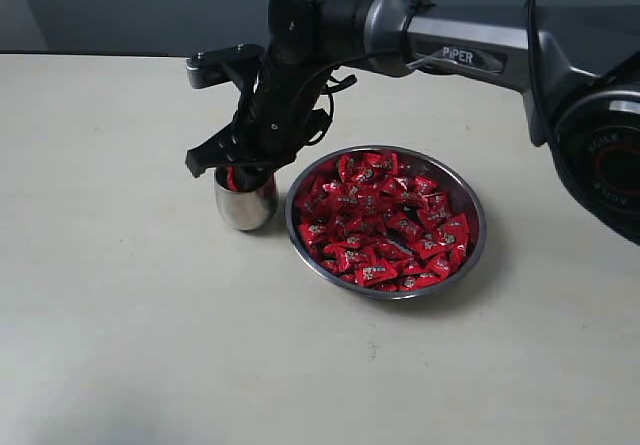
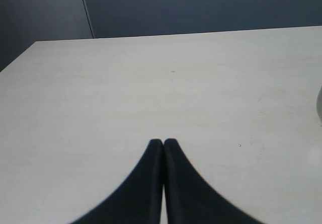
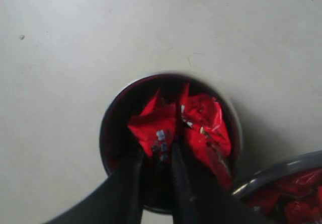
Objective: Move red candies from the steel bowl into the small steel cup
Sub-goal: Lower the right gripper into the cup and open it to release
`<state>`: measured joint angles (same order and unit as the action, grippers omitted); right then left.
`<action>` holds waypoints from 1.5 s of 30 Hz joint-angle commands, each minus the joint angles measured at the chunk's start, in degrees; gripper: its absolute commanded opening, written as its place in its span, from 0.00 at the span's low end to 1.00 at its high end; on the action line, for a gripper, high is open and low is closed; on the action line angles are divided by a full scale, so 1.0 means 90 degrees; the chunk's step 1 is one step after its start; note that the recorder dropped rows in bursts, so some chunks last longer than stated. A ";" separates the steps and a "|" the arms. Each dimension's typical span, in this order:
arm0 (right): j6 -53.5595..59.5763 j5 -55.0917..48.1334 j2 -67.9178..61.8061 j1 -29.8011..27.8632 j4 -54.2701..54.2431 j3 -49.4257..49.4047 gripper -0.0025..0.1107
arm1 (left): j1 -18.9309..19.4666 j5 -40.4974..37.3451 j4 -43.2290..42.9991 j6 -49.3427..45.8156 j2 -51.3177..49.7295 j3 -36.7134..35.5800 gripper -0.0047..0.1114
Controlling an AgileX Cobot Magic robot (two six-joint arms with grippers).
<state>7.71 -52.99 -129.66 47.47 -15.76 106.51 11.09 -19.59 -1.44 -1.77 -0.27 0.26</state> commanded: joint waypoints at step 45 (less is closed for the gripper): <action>0.0029 -0.0027 0.0047 -0.0005 -0.0019 0.0212 0.38 | -0.0042 0.0050 -0.0012 0.0009 0.0030 -0.0029 0.04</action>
<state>7.71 -53.37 -129.66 47.47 -16.42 108.02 11.09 -19.59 -1.44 -1.77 -0.27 0.26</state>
